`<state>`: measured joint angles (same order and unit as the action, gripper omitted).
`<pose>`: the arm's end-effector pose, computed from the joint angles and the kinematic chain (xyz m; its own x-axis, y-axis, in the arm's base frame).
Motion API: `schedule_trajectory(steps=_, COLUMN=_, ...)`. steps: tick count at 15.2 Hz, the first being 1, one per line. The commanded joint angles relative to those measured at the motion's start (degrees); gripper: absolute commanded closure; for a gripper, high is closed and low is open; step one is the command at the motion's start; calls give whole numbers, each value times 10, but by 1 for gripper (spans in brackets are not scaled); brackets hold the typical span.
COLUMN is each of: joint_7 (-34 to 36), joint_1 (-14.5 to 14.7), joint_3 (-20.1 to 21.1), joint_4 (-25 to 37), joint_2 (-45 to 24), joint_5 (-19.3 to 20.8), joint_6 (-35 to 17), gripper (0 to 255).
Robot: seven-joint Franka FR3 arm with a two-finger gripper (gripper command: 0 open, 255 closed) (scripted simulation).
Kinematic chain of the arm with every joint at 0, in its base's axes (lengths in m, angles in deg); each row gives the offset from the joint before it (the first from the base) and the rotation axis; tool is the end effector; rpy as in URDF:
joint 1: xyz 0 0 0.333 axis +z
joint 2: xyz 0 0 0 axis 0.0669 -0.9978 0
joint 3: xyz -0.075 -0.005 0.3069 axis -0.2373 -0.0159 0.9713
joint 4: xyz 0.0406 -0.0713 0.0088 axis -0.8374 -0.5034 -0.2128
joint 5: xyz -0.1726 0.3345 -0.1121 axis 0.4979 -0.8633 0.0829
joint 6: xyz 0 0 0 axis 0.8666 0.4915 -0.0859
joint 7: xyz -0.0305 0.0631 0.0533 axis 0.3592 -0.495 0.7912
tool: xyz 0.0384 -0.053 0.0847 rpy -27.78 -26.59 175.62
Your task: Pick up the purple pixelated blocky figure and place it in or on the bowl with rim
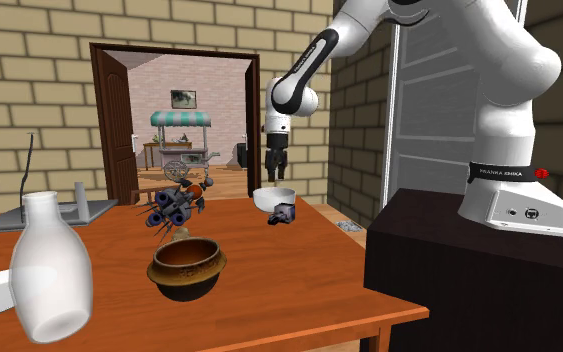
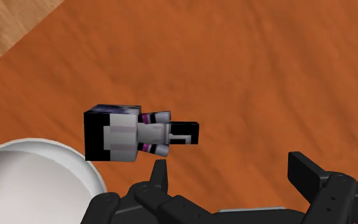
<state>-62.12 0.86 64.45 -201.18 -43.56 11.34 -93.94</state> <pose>0.6125 0.0600 0.2046 0.9784 0.2067 0.0001 0.2061 -0.9758 -0.0728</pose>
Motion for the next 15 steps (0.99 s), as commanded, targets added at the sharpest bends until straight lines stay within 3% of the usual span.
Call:
schedule_trajectory(steps=1, joint_7=-2, joint_1=1, joint_3=3, joint_4=44, joint_2=-48, joint_5=0, joint_6=-1, gripper=0)
schedule_trajectory(steps=9, joint_7=-3, joint_1=3, joint_3=5, joint_4=67, joint_2=-104, joint_5=-2, joint_6=-35, gripper=0)
schedule_trajectory(steps=15, joint_7=-3, joint_1=3, joint_3=5, joint_4=68, joint_2=-108, joint_5=-2, joint_6=-37, gripper=0)
